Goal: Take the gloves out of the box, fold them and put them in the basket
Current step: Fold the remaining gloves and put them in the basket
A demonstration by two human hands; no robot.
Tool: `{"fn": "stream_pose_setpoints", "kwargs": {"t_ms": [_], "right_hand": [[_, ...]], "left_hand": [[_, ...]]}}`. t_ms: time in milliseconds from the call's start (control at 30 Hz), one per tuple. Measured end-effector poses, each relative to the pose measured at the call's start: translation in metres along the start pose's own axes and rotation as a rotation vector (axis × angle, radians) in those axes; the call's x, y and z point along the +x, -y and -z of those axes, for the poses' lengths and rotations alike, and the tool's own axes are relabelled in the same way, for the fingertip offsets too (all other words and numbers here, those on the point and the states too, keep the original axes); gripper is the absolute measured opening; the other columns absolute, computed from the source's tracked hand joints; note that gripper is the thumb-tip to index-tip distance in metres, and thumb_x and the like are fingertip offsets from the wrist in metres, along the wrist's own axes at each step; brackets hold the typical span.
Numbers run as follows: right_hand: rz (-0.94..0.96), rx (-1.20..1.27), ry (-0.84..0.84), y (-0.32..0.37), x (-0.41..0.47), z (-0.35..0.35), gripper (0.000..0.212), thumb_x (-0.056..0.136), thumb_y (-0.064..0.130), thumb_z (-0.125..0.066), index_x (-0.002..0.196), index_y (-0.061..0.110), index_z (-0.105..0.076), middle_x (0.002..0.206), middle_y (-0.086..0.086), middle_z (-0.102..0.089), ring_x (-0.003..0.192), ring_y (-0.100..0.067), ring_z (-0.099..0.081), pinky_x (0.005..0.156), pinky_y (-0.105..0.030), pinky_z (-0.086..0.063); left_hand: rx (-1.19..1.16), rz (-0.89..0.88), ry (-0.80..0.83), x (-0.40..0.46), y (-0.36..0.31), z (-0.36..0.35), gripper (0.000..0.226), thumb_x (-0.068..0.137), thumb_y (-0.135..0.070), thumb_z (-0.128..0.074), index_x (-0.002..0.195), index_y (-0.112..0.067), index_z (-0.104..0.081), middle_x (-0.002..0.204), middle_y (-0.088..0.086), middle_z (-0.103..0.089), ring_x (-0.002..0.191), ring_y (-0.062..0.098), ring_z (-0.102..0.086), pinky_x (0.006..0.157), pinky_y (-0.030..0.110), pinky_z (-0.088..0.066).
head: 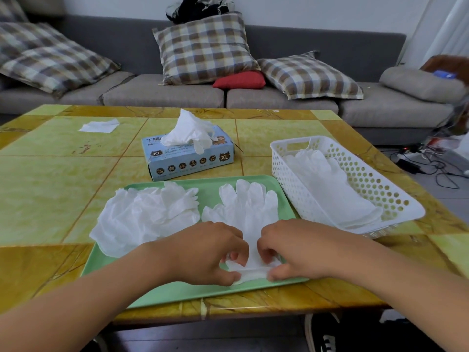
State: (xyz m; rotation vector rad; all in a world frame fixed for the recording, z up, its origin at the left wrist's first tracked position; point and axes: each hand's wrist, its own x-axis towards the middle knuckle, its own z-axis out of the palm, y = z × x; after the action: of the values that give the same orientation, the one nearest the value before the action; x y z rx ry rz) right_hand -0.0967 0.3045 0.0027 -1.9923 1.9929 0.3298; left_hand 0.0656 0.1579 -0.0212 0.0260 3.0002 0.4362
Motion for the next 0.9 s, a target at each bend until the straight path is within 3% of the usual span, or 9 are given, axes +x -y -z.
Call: {"fn": "stream_pose_setpoints", "kwargs": {"t_ms": [167,300,367,433,500,600,667,800,900], "right_hand": [[0.042,0.076,-0.017,0.0,0.01,0.0,0.013,0.089,0.03,-0.06,0.09,0.017,-0.06,0.089,0.0,-0.06,0.078,-0.021,-0.059,0.064,-0.038,-0.047],[0.057,0.872,-0.116,-0.022,0.003,0.036,0.026,0.077,0.025,-0.062,0.082,-0.001,-0.064,0.072,-0.012,-0.056,0.066,-0.018,-0.05,0.06,-0.026,-0.042],[0.128,1.347,-0.092,-0.029,-0.002,0.053,0.039,0.07,0.019,-0.061,0.092,-0.013,-0.062,0.082,-0.015,-0.054,0.074,-0.025,-0.048,0.067,-0.029,-0.044],[0.187,1.676,-0.031,-0.029,-0.007,0.064,0.048,0.066,0.015,-0.062,0.107,-0.009,-0.067,0.1,-0.019,-0.058,0.09,-0.031,-0.05,0.084,-0.037,-0.046],[0.253,1.854,0.017,-0.025,-0.008,0.072,0.06,0.07,0.019,-0.064,0.124,-0.005,-0.063,0.124,-0.024,-0.05,0.111,-0.037,-0.041,0.102,-0.044,-0.035],[0.295,1.948,0.012,-0.019,-0.005,0.071,0.074,0.085,0.045,-0.059,0.146,0.004,-0.051,0.158,-0.021,-0.036,0.133,-0.033,-0.038,0.121,-0.045,-0.021],[0.305,1.868,-0.054,-0.012,-0.004,0.062,0.086,0.078,0.064,-0.068,0.147,0.014,-0.052,0.156,-0.019,-0.041,0.141,-0.034,-0.042,0.121,-0.051,-0.022],[0.119,1.802,-0.368,0.012,-0.004,0.046,0.052,0.079,0.025,-0.078,0.127,0.008,-0.068,0.129,-0.015,-0.068,0.123,-0.031,-0.064,0.106,-0.044,-0.05],[-0.021,1.705,-0.598,0.015,-0.009,0.049,0.038,0.088,0.026,-0.067,0.119,0.004,-0.071,0.116,-0.013,-0.075,0.11,-0.029,-0.071,0.093,-0.039,-0.056]], "left_hand": [[-0.172,0.033,-0.047,0.002,0.003,-0.003,0.017,0.088,-0.041,-0.057,0.092,-0.026,-0.063,0.088,-0.013,-0.054,0.077,0.003,-0.05,0.071,0.024,-0.045],[-0.791,0.064,-0.218,-0.001,-0.002,0.038,0.054,0.086,-0.067,-0.046,0.101,-0.018,-0.065,0.102,0.007,-0.063,0.095,0.021,-0.059,0.085,0.038,-0.044],[-0.907,0.026,-0.273,-0.005,-0.009,0.057,0.081,0.079,-0.074,-0.063,0.114,-0.001,-0.06,0.111,0.022,-0.064,0.103,0.037,-0.062,0.09,0.048,-0.05],[-0.963,0.036,-0.406,-0.007,-0.018,0.067,0.062,0.078,-0.046,-0.082,0.112,0.001,-0.061,0.109,0.016,-0.073,0.102,0.029,-0.07,0.087,0.042,-0.057],[-1.121,0.098,-0.551,-0.002,-0.029,0.073,0.034,0.084,-0.025,-0.073,0.108,-0.002,-0.068,0.103,0.01,-0.077,0.094,0.02,-0.073,0.077,0.03,-0.059],[-1.37,0.206,-0.655,0.005,-0.036,0.074,0.028,0.095,-0.023,-0.061,0.113,-0.005,-0.07,0.107,0.012,-0.076,0.094,0.02,-0.072,0.082,0.032,-0.06],[-1.424,0.281,-0.696,0.005,-0.035,0.075,0.028,0.098,-0.023,-0.059,0.117,-0.005,-0.069,0.111,0.013,-0.075,0.096,0.021,-0.071,0.089,0.037,-0.057],[-1.401,0.328,-0.72,0.003,-0.033,0.078,0.029,0.099,-0.022,-0.058,0.121,-0.005,-0.066,0.111,0.018,-0.074,0.096,0.028,-0.072,0.087,0.041,-0.059],[-1.325,0.326,-0.775,0.003,-0.037,0.086,0.026,0.098,-0.022,-0.062,0.117,-0.005,-0.068,0.109,0.022,-0.073,0.091,0.03,-0.071,0.088,0.046,-0.058]]}}
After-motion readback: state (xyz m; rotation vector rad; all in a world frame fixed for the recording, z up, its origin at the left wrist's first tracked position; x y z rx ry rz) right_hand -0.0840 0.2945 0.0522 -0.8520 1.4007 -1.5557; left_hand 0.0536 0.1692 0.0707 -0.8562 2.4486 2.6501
